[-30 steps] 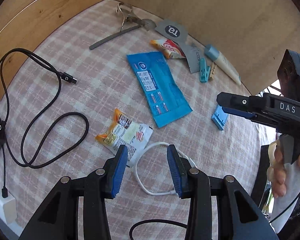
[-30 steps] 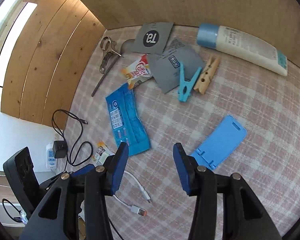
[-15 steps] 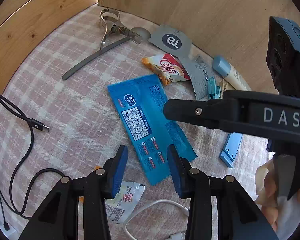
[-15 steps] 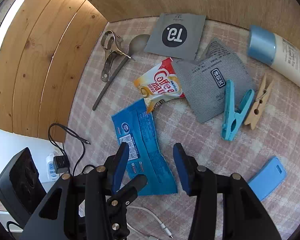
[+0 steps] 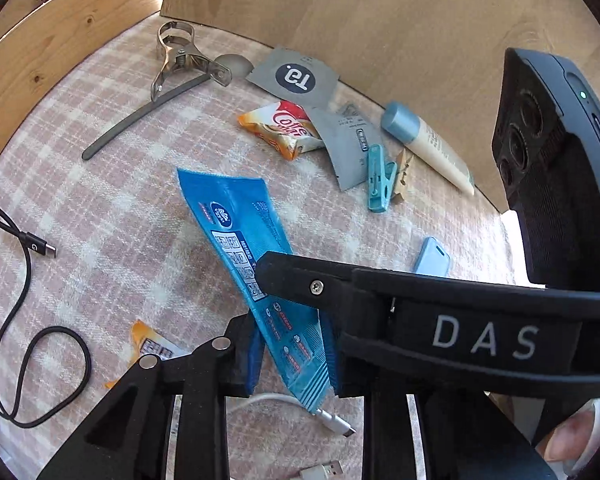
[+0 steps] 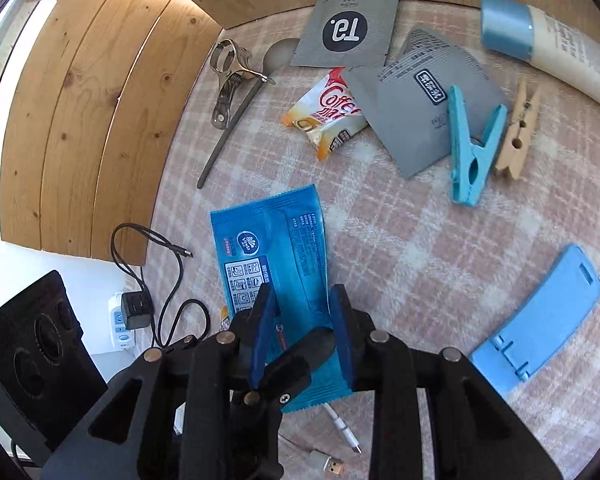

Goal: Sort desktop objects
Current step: 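Grasp the blue packet with the right gripper, then carry the blue packet to the tray and open the right gripper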

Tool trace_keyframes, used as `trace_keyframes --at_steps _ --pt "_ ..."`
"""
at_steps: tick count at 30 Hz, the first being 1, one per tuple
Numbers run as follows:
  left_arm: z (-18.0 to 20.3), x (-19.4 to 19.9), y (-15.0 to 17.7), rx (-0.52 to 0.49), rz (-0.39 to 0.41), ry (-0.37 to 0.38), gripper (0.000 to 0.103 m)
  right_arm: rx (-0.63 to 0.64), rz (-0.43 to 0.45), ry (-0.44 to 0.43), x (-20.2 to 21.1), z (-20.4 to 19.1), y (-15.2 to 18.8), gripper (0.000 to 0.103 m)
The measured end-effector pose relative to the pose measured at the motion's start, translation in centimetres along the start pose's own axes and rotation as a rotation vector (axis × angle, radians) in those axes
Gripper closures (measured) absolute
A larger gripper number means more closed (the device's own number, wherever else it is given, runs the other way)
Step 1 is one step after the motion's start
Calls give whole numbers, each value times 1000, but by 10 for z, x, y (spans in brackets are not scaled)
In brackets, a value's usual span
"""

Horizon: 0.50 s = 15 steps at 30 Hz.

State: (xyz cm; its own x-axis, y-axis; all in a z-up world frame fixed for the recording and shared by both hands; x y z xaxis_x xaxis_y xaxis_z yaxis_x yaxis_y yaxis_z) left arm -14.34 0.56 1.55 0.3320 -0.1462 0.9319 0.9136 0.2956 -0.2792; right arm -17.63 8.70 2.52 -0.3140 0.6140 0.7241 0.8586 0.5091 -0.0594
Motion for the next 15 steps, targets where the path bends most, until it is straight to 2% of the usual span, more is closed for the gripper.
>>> trace_keyframes --at_steps 7,15 --pt "31 27 16 -42 29 82 83 24 77 16 53 0 30 74" --pt "120 64 48 -208 54 181 83 -37 257 17 150 28 91 74"
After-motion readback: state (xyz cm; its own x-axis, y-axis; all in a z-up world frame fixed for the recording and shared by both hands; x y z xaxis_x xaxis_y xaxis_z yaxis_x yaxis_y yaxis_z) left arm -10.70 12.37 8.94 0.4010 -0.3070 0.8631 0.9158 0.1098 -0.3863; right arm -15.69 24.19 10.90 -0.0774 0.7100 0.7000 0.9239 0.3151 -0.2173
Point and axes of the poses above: each gripper's, at about its wrist camera, not at the fingertips, and x roughly against the way its jaws point, z to its right, y to its underside, the point moved 1 cm from there along -x, roughly the way its jaws point, and after that the axes turned 8 degrees about -y, right-handed, at the moved point
